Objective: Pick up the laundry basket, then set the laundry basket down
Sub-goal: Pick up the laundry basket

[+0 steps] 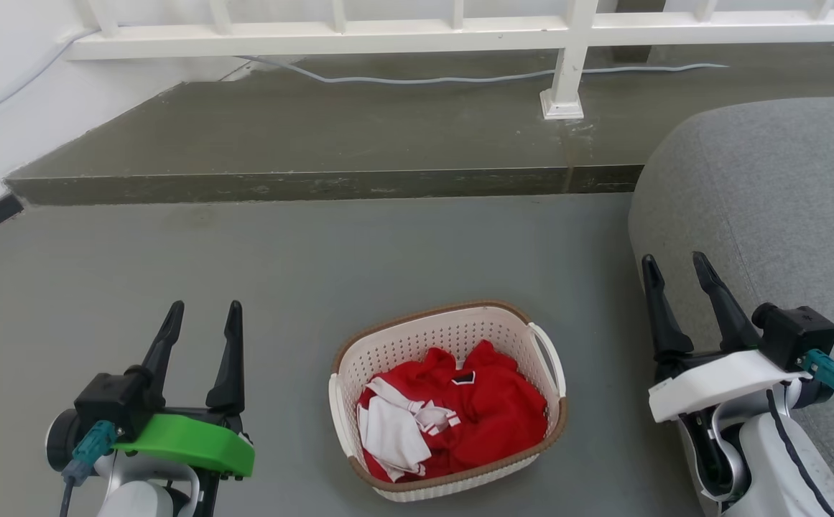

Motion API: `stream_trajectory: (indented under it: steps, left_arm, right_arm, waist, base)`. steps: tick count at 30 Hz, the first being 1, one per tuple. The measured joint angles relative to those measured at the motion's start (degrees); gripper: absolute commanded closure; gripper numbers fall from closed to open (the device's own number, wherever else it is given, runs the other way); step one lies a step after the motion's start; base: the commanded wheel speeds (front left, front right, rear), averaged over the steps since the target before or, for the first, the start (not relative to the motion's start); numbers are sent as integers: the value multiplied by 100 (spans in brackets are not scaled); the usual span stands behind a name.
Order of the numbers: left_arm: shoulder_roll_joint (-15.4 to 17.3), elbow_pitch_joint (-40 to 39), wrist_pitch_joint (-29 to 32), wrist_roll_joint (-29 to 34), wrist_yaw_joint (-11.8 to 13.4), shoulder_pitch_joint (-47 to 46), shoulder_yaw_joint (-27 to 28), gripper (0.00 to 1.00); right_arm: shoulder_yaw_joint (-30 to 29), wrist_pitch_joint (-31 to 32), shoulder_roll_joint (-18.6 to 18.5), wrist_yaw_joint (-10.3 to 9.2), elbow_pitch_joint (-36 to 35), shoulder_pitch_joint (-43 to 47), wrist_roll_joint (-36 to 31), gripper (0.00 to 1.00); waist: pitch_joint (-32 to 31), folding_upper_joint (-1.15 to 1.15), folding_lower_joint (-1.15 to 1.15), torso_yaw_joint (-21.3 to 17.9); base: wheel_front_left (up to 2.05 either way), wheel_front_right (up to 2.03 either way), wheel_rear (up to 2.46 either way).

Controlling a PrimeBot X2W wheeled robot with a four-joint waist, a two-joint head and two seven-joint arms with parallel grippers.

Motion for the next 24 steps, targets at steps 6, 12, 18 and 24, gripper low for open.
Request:
stream_trajectory:
  steps: [6,12,18,24]
  left_arm:
    - [-5,10,0,0,-15,0,51,0]
    - [-13,-1,0,0,-16,-2,57,0]
    - [-22,-27,0,0,-60,-177,47,0]
    - [-30,-23,0,-25,-63,-293,42,0]
  right_arm:
    - [-7,0,12,46,0,-1,-40,0]
    - [-13,-1,27,52,-27,-8,-42,0]
    - [-54,-1,40,53,-97,-80,-83,0]
    - [-67,-3,44,80,-214,-255,-86,0]
  waist:
    - [22,0,0,-33]
    - [159,0,0,-86]
    - [388,0,0,-127]
    - [704,0,0,-161]
  base:
    - [0,0,0]
    - [0,0,0]
    - [0,0,0]
    - [0,0,0]
